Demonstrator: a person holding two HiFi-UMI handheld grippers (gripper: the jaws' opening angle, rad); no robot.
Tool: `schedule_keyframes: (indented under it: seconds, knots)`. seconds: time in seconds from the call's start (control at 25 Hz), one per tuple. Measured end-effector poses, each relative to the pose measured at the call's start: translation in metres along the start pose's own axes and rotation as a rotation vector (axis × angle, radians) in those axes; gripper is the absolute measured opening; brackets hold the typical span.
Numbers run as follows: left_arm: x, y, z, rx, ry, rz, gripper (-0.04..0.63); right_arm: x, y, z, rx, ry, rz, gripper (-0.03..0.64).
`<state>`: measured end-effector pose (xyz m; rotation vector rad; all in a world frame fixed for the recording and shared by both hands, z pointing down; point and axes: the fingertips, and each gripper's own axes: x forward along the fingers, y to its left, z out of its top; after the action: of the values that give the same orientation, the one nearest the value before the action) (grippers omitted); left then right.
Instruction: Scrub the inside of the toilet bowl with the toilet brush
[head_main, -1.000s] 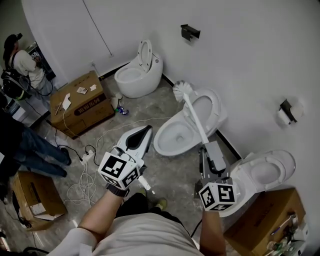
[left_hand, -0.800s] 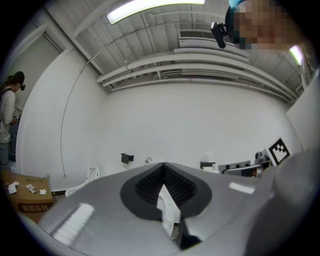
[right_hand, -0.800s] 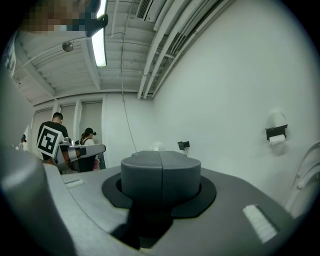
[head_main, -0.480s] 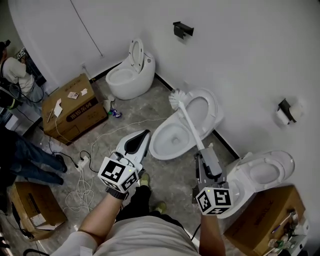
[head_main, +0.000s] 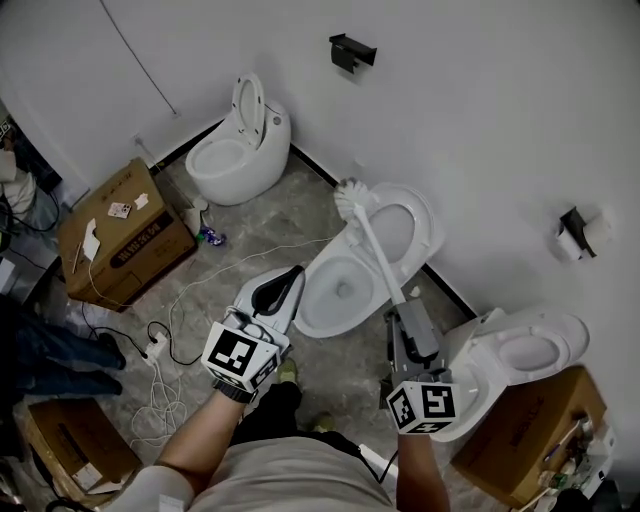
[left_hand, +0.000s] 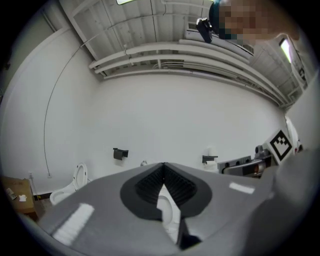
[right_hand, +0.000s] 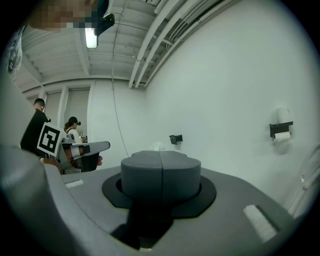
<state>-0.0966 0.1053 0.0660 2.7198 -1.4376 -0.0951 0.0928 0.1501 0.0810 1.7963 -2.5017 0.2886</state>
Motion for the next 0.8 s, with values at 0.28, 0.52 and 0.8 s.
schedule_keyframes:
  seconds: [0.28,0.52,0.8]
  knots:
    - [0.043,0.053,-0.034,-0.031,0.040,-0.072,0.005,0.060,-0.002,-0.035,0.056,0.072,-0.046,0.158]
    - [0.070,0.073,-0.078,-0.037,0.065,-0.134,0.005,0.084,-0.012,-0.093,0.105,0.172,-0.092,0.158]
    - [0.099,0.080,-0.159,-0.073,0.144,-0.167,0.005,0.104,-0.039,-0.179,0.150,0.294,-0.137,0.158]
